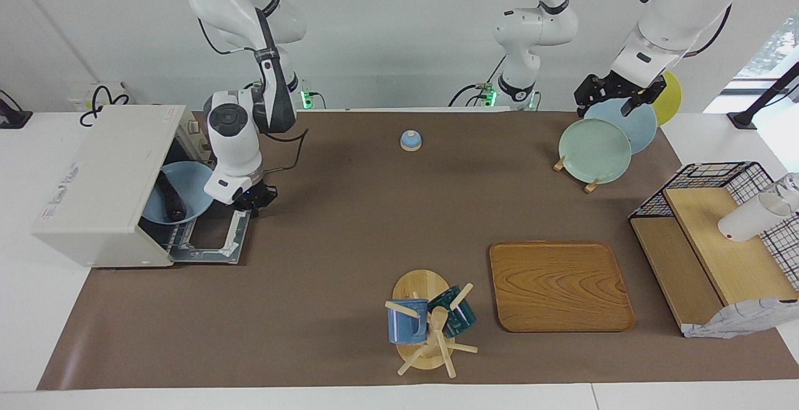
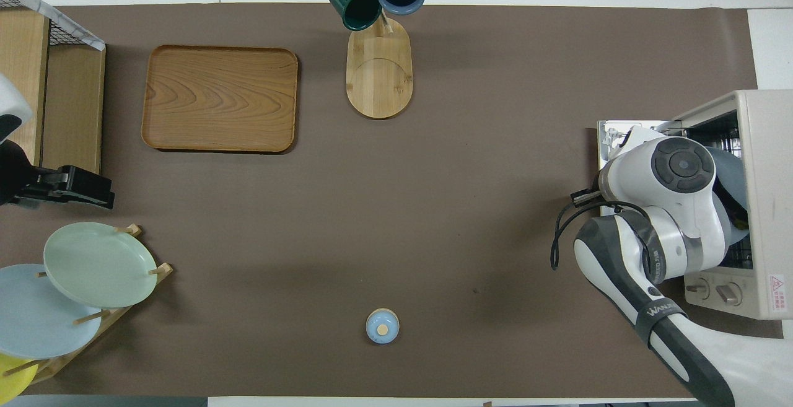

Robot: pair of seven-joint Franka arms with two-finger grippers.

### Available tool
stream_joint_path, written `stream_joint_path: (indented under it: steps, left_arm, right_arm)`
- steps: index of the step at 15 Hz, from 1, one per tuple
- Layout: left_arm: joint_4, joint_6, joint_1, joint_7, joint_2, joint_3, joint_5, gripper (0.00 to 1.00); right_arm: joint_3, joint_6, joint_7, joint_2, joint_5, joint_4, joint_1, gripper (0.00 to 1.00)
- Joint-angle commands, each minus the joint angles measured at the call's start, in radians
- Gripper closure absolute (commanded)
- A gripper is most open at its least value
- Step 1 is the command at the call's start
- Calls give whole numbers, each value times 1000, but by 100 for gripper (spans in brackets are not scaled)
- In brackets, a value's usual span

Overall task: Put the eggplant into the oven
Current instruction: 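Push the oven door shut with the right gripper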

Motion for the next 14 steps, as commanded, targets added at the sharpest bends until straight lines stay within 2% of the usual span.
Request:
stream_joint_path:
  steps: [1, 4, 8, 12, 14]
  left_arm:
    - [-4, -7, 0, 1, -13, 0, -26, 0]
    - [-2, -10, -6, -5, -12, 1, -42, 0]
    - [-1, -12, -2, 4, -12, 1, -42, 0]
    - [2, -7, -9, 2, -11, 6, -33, 0]
    - [5, -10, -9, 2, -6, 11, -31, 0]
  right_arm:
    - [1, 0, -74, -5, -33, 2, -33, 100]
    - [1, -24, -120, -3, -111, 36, -37, 100]
    - [-2, -268, -296, -9, -110, 197, -45, 100]
    - [-2, -380, -381, -75, -104, 223, -80, 100]
    - [-4, -454, -417, -81, -104, 277, -100, 100]
